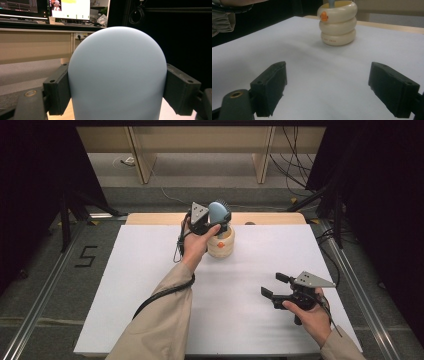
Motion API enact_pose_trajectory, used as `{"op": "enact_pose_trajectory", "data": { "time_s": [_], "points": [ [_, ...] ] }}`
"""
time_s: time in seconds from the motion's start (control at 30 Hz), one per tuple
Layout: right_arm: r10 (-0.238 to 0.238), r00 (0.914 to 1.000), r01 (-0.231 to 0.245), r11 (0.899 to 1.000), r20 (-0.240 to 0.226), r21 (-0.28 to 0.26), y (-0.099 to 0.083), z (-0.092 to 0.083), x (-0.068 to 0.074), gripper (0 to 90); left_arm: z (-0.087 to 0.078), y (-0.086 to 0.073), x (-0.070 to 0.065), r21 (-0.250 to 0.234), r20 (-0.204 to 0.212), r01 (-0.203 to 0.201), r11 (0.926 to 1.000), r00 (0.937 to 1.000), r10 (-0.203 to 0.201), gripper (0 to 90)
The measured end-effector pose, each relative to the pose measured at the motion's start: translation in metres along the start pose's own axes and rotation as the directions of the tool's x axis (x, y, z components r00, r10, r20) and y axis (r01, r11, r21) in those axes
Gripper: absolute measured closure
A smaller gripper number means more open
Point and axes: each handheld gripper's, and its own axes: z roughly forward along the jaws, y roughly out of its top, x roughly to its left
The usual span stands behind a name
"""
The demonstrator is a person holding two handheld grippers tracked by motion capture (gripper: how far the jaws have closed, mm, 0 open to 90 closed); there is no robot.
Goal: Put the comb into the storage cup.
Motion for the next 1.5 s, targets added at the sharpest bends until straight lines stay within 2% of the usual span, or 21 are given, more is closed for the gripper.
{"op": "enact_pose_trajectory", "data": {
  "time_s": [0.47, 0.7, 0.93, 1.1, 1.23, 1.5],
  "points": [
    [0.000, 1.0000, 0.000, 1.000, 0.000, 0.002, 0.000, 0.001, 0.000, 16.1, -0.009, 0.003, 0.001, 0.032, -0.023, 0.029, 0.9990, 0.9993, -0.029, 18.9],
    [-0.004, 1.0000, 0.004, 1.000, 0.001, 0.004, 0.000, 0.001, 0.000, 16.1, -0.010, 0.005, -0.001, 0.076, -0.039, 0.048, 0.9959, 0.9982, -0.045, 18.4],
    [-0.002, 1.0000, 0.002, 1.000, 0.001, 0.006, -0.001, 0.001, 0.000, 16.1, -0.010, 0.003, 0.000, 0.110, -0.067, 0.043, 0.9930, 0.9971, -0.036, 13.9],
    [0.000, 1.0000, 0.000, 1.000, 0.002, 0.007, -0.001, 0.001, 0.000, 16.1, -0.011, 0.004, 0.001, 0.142, -0.099, 0.044, 0.9889, 0.9946, -0.030, 4.9],
    [-0.002, 1.0000, 0.002, 1.000, 0.000, 0.009, -0.001, 0.001, 0.000, 16.1, -0.013, 0.004, 0.002, 0.154, -0.105, 0.049, 0.9869, 0.9939, -0.033, 0.4],
    [0.000, 1.0000, 0.000, 1.000, 0.000, 0.010, -0.001, 0.001, 0.000, 16.1, -0.017, 0.007, 0.004, 0.166, -0.100, 0.031, 0.9857, 0.9949, -0.014, 0.0]
  ]
}}
